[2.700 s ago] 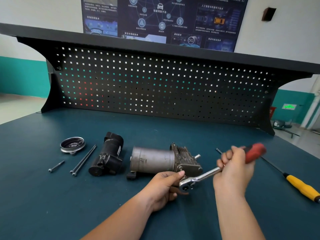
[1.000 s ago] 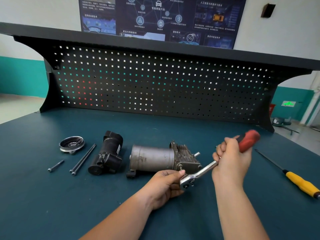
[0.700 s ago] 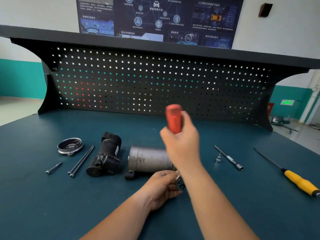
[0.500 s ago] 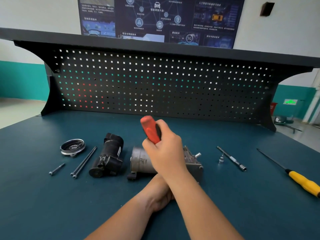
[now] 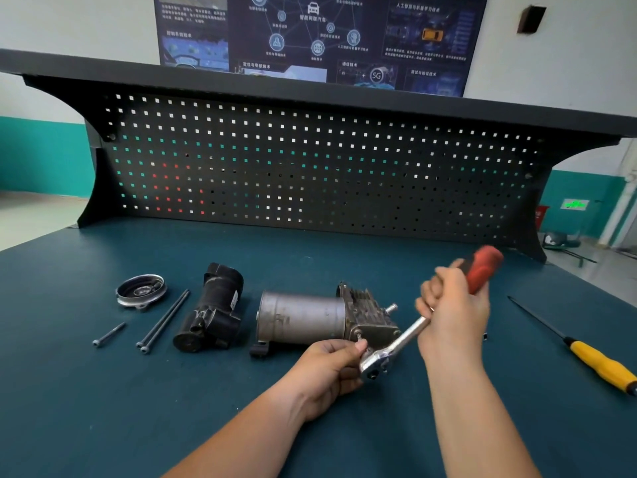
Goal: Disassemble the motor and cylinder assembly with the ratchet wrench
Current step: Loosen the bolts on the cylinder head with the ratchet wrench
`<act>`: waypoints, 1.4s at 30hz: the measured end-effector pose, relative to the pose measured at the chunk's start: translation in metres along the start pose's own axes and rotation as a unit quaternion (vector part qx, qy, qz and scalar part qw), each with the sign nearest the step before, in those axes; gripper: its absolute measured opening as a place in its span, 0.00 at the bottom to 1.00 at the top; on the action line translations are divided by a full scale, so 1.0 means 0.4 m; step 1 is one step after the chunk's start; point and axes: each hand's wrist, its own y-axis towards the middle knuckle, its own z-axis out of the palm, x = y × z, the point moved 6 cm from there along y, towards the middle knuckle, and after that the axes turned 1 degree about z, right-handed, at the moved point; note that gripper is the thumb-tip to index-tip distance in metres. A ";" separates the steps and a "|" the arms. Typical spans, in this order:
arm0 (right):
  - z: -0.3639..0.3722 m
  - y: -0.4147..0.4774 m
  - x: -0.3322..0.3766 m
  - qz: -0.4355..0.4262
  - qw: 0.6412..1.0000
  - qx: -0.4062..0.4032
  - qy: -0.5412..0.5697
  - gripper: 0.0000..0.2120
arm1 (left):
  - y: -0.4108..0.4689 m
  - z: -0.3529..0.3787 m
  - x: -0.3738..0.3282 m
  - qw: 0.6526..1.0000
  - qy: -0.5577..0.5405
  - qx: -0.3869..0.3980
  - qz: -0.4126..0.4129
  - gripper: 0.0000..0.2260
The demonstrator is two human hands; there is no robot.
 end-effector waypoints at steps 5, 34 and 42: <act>-0.137 0.003 -0.063 0.076 0.983 -0.136 0.098 0.12 | 0.004 -0.004 0.002 1.000 0.007 0.000 -0.004 0.09; 0.253 -0.190 -0.063 -0.188 0.825 0.388 -0.366 0.09 | -0.003 0.002 -0.007 0.998 0.028 0.047 0.020 0.06; 0.097 -0.065 0.003 -0.051 0.980 0.137 -0.133 0.17 | 0.011 -0.003 0.007 0.999 0.003 0.044 -0.007 0.16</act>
